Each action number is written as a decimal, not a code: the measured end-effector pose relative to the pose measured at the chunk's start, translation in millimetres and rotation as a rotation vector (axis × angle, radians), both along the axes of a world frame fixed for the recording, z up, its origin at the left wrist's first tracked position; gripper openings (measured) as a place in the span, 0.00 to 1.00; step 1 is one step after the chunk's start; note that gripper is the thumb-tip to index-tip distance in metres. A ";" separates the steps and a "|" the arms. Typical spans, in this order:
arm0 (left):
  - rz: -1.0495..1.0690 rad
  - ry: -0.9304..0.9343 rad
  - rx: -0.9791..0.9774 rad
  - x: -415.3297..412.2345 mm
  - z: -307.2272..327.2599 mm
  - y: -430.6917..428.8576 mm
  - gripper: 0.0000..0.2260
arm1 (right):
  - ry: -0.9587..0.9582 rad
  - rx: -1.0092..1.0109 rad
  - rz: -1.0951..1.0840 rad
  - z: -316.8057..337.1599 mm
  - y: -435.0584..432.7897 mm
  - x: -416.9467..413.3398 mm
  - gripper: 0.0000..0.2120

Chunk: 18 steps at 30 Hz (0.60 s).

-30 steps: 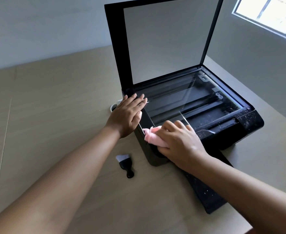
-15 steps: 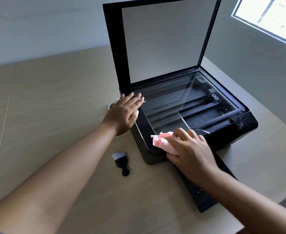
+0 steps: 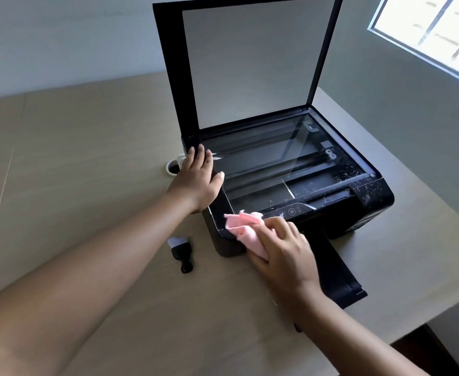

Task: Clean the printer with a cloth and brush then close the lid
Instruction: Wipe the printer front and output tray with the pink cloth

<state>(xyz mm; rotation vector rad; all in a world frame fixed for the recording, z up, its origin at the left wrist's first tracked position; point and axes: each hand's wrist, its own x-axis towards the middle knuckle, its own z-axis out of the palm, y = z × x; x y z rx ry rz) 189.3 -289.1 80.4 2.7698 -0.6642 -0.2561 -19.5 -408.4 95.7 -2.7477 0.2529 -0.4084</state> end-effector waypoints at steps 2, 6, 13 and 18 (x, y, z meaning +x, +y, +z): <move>0.077 -0.010 0.037 -5.1 -0.3 -9.6 0.29 | 0.015 -0.077 0.035 2.2 -5.0 7.5 0.13; 0.153 -0.051 0.038 -14.5 -7.0 -19.8 0.29 | -0.018 -0.015 -0.104 0.6 -38.7 16.7 0.23; 0.222 -0.105 0.068 -21.6 -4.4 -22.8 0.27 | 0.054 -0.067 0.084 -2.6 -66.4 16.1 0.17; 0.328 -0.039 -0.038 -37.3 2.0 -34.3 0.25 | 0.033 -0.062 0.008 -6.6 -85.7 28.2 0.15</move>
